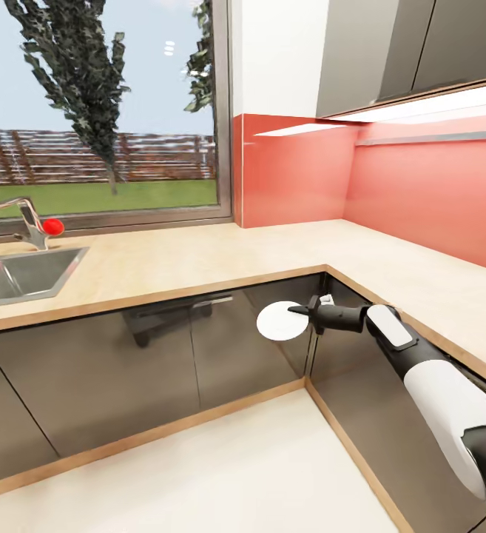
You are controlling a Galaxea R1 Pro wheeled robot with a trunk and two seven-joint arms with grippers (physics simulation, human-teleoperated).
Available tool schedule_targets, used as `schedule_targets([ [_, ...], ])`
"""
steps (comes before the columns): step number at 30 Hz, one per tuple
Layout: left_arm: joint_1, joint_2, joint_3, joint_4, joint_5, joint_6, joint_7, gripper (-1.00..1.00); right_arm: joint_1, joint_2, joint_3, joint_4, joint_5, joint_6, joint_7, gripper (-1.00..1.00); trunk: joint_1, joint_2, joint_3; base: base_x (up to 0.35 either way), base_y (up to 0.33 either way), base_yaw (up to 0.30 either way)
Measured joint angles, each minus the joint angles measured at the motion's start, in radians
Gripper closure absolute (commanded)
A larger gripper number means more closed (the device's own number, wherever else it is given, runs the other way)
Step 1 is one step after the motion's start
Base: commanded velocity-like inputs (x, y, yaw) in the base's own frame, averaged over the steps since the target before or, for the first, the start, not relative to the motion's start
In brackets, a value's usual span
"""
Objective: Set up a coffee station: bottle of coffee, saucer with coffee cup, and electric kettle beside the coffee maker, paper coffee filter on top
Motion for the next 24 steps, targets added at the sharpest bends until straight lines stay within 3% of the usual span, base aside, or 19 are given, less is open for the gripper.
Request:
schedule_targets([
  [9,0.0,-0.002,0.0,0.0,0.0,0.001,0.0,-1.0,0.0,0.001,0.0,-0.001,0.0,0.0,0.0,1.0,0.0,0.0,0.0,0.0,0.0,0.23],
  [20,0.0,-0.002,0.0,0.0,0.0,0.001,0.0,-1.0,0.0,0.001,0.002,-0.002,0.0,0.001,0.0,1.0,0.0,0.0,0.0,0.0,0.0,0.03],
  [24,0.0,-0.002,0.0,0.0,0.0,0.001,0.0,-1.0,0.0,0.001,0.002,-0.011,-0.002,0.002,0.0,1.0,0.0,0.0,0.0,0.0,0.0,0.178],
])
